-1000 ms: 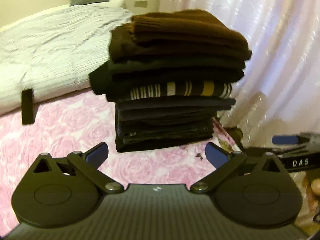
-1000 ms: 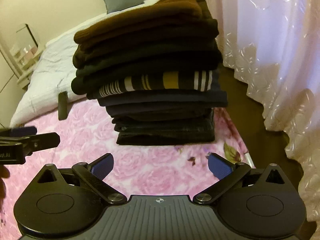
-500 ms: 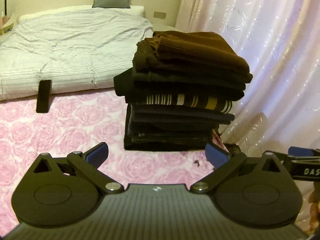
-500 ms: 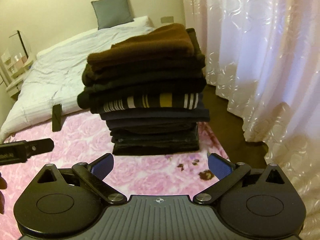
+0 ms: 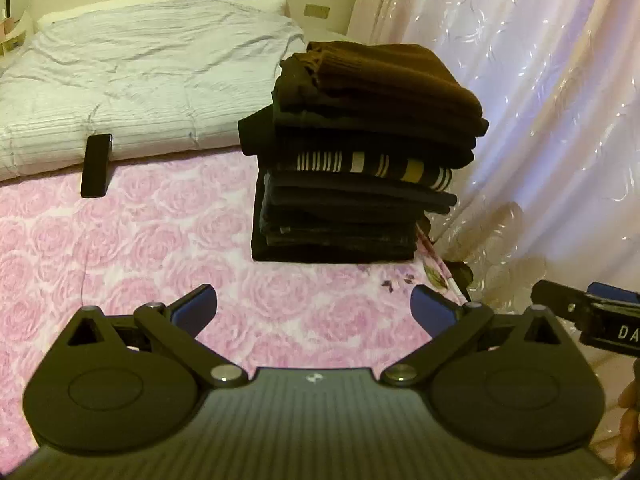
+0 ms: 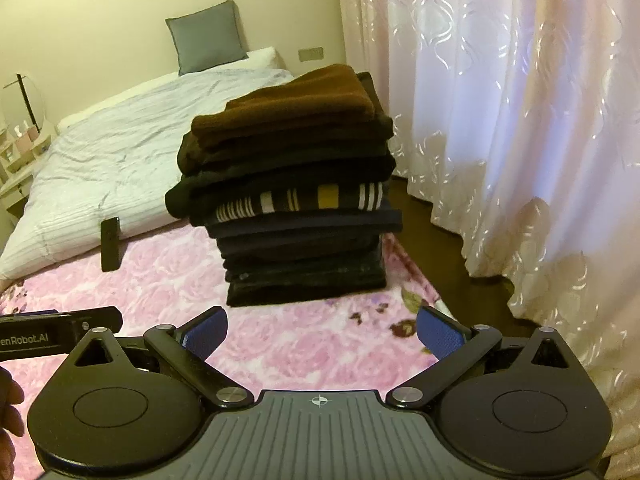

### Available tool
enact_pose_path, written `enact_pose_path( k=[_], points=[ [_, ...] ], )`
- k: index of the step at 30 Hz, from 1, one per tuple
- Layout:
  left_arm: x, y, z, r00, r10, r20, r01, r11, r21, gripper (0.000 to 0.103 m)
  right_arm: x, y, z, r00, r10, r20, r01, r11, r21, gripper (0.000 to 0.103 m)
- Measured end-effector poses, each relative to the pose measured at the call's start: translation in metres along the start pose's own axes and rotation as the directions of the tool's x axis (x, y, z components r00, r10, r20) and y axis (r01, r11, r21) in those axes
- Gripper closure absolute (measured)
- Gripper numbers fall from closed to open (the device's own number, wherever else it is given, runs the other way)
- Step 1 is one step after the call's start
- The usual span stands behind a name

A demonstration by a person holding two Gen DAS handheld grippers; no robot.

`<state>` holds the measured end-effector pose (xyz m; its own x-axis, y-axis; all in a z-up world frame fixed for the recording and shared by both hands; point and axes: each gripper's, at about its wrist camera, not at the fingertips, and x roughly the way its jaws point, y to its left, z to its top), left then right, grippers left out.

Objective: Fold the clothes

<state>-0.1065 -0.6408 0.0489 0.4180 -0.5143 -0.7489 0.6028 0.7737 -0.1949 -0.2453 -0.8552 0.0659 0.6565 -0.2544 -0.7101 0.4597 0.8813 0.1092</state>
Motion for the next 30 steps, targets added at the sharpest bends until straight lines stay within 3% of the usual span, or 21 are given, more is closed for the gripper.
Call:
enact_pose_path(
  k=[30],
  points=[
    [-0.005, 0.002, 0.0, 0.999, 0.053, 0.002, -0.053, 0.998, 0.024, 0.002, 0.009, 0.012, 0.0, 1.0, 0.013, -0.024, -0.013, 1.0, -0.013, 0.0]
  ],
)
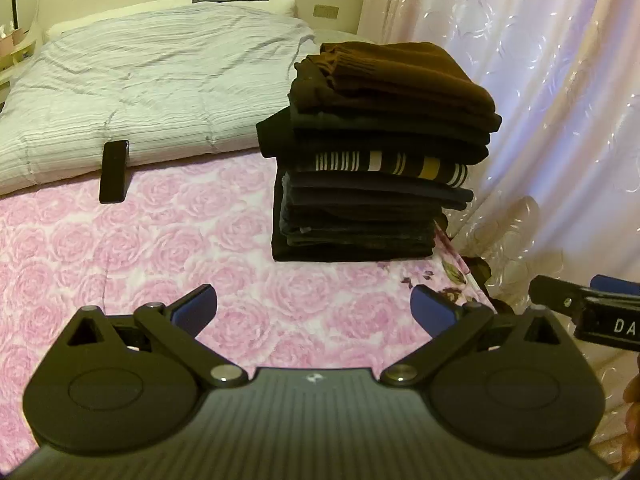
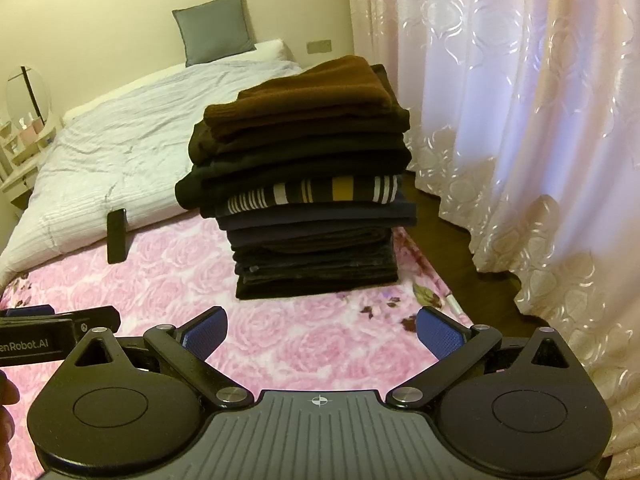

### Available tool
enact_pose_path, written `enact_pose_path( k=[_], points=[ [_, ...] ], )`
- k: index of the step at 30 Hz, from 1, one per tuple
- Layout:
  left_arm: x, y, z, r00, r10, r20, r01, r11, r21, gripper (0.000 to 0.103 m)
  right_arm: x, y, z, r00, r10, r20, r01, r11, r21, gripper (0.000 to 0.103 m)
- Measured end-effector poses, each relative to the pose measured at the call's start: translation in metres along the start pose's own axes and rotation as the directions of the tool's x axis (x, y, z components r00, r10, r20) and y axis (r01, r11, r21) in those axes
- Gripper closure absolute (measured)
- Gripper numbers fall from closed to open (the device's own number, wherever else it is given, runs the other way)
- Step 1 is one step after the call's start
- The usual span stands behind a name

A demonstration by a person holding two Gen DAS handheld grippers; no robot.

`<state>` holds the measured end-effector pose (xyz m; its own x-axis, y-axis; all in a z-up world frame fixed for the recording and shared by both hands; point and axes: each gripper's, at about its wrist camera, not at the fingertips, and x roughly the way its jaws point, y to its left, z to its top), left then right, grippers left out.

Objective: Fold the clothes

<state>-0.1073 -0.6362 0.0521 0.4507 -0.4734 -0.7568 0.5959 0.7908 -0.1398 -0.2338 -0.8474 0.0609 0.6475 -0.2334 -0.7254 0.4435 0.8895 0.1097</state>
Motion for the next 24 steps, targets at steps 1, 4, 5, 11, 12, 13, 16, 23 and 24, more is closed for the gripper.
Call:
enact_pose_path(
  k=[1, 4, 5, 11, 12, 13, 16, 23, 24],
  points=[
    [0.0, -0.0005, -0.0001, 1.0, -0.002, 0.0, 0.002, 1.0, 0.002, 0.002, 0.0005, 0.0001, 0.0001, 1.0, 0.0, -0.002, 0.0, 1.0, 0.0, 0.0],
    [-0.0001, -0.0005, -0.0001, 1.0, -0.012, 0.001, 0.012, 1.0, 0.001, 0.002, 0.0003, 0.0011, 0.0001, 1.0, 0.0, -0.004, 0.0, 1.0, -0.006, 0.0],
    [-0.0002, -0.0002, 0.0, 1.0, -0.015, 0.002, 0.015, 1.0, 0.0, 0.002, -0.0001, 0.0017, 0.0, 1.0, 0.0, -0.005, 0.0, 1.0, -0.008, 0.0],
    [0.0006, 0.0008, 0.0013, 1.0, -0.011, 0.003, 0.011, 1.0, -0.012, 0.002, -0.0013, 0.0056, 0.0, 1.0, 0.0, -0.003, 0.0, 1.0, -0.023, 0.0],
    [0.0011, 0.0011, 0.0013, 1.0, -0.011, 0.0, 0.011, 1.0, -0.016, 0.002, -0.0014, 0.0059, 0.0001, 1.0, 0.001, -0.002, -0.001, 1.0, -0.024, 0.0],
    [0.0016, 0.0012, 0.0013, 1.0, -0.01, -0.003, 0.01, 1.0, -0.017, 0.002, -0.0016, 0.0062, 0.0001, 1.0, 0.001, -0.002, -0.001, 1.0, -0.025, 0.0],
    [0.0022, 0.0002, 0.0006, 1.0, 0.001, 0.003, -0.001, 1.0, -0.004, 0.002, -0.0031, 0.0065, 0.0004, 1.0, -0.003, 0.008, 0.003, 1.0, -0.024, 0.0],
    [0.0025, -0.0047, -0.0005, 1.0, 0.023, 0.019, -0.023, 0.999, 0.027, 0.001, -0.0035, 0.0072, 0.0029, 1.0, -0.007, 0.011, 0.008, 0.999, -0.032, 0.0],
    [0.0027, -0.0053, -0.0006, 1.0, 0.023, 0.019, -0.023, 0.999, 0.029, 0.001, -0.0032, 0.0071, 0.003, 1.0, -0.008, 0.009, 0.008, 0.999, -0.032, 0.0]
  ],
)
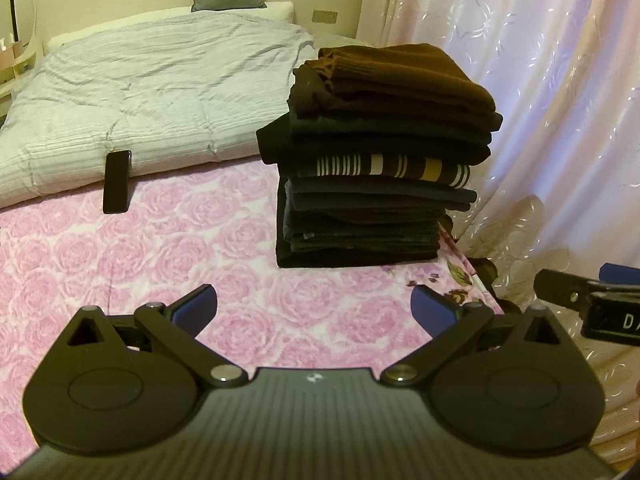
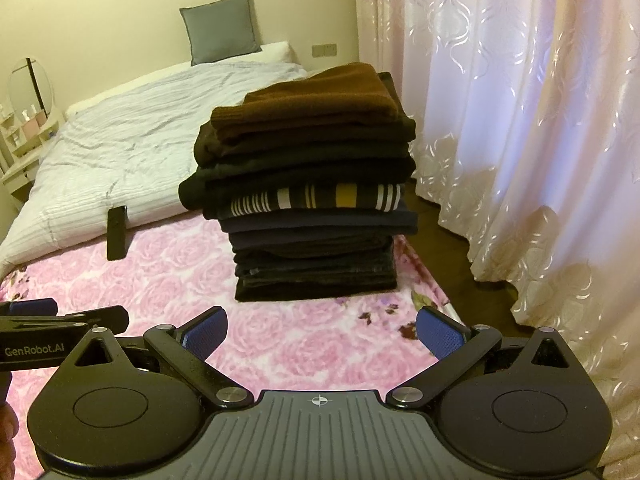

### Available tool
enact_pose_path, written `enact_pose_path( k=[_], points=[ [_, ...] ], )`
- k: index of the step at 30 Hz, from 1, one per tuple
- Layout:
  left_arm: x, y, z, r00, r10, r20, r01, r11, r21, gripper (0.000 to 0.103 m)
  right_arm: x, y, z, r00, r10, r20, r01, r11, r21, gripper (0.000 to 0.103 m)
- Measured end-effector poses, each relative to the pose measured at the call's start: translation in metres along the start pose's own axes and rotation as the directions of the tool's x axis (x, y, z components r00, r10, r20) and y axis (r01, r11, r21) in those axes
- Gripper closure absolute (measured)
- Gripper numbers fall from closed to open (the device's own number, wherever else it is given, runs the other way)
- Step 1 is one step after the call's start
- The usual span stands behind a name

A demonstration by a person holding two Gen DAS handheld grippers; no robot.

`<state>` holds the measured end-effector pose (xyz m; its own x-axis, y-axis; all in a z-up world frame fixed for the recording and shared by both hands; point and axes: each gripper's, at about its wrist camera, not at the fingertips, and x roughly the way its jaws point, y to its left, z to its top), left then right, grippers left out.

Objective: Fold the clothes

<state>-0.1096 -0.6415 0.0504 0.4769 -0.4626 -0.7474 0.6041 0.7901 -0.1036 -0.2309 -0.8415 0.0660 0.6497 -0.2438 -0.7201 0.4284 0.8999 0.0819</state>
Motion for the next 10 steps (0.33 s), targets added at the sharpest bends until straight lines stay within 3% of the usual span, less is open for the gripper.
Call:
enact_pose_path(
  k=[10],
  points=[
    [0.0004, -0.0014, -0.0037, 1.0, -0.017, 0.002, 0.017, 1.0, 0.004, 0.001, 0.0015, -0.0005, -0.0019, 1.0, 0.002, -0.008, -0.002, 1.0, 0.007, 0.0]
  ],
)
